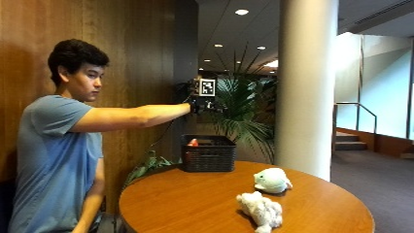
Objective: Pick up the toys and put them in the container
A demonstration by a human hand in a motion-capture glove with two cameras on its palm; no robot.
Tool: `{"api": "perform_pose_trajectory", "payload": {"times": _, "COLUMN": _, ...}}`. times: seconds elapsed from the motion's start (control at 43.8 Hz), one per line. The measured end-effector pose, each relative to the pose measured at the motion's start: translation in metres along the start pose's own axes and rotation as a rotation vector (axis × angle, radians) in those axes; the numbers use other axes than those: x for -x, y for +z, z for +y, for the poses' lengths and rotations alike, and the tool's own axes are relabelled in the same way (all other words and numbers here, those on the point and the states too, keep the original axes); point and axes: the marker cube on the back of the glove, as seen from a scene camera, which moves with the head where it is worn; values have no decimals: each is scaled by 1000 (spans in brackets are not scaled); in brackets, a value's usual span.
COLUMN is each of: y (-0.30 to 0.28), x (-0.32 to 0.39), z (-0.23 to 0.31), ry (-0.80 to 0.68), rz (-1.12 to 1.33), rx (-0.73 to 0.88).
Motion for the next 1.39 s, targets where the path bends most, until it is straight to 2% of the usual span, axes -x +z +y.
{"api": "perform_pose_trajectory", "payload": {"times": 0.16, "y": -3, "x": -48, "z": 1, "ry": 71, "rz": 219, "rx": -23}}
{"api": "perform_pose_trajectory", "payload": {"times": 0.297, "y": -12, "x": -85, "z": 3, "ry": 122, "rz": 185, "rx": -62}}
{"api": "perform_pose_trajectory", "payload": {"times": 0.434, "y": -15, "x": -75, "z": -21, "ry": 165, "rz": 251, "rx": -51}}
{"api": "perform_pose_trajectory", "payload": {"times": 0.549, "y": -21, "x": -114, "z": -20, "ry": 320, "rz": 207, "rx": -60}}
{"api": "perform_pose_trajectory", "payload": {"times": 0.686, "y": -23, "x": -164, "z": -6, "ry": 389, "rz": 170, "rx": -31}}
{"api": "perform_pose_trajectory", "payload": {"times": 0.868, "y": -22, "x": -231, "z": 17, "ry": 334, "rz": 193, "rx": -15}}
{"api": "perform_pose_trajectory", "payload": {"times": 1.097, "y": -12, "x": -333, "z": 46, "ry": 474, "rz": 279, "rx": 7}}
{"api": "perform_pose_trajectory", "payload": {"times": 1.234, "y": 3, "x": -382, "z": 63, "ry": 460, "rz": 250, "rx": 30}}
{"api": "perform_pose_trajectory", "payload": {"times": 1.394, "y": 30, "x": -427, "z": 74, "ry": 532, "rz": 208, "rx": 72}}
